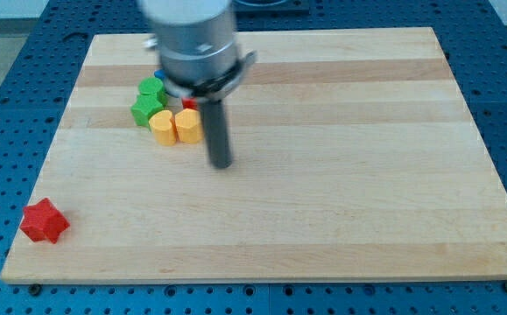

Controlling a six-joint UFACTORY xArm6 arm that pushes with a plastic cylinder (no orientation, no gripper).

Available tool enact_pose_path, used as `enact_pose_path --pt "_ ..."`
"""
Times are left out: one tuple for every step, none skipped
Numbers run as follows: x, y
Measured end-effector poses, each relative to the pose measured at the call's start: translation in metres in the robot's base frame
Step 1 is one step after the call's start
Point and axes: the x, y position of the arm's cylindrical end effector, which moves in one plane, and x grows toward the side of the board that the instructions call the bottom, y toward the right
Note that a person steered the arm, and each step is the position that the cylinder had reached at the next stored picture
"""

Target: Separate the blue blocks

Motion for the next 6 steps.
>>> enact_pose_path --pt "-0.077 0.011" --pt "-0.136 0.004" --pt "-0.161 -0.039" --pt "-0.151 -0.103" --pt "-0.123 -0.143" --pt "-0.094 -0.154"
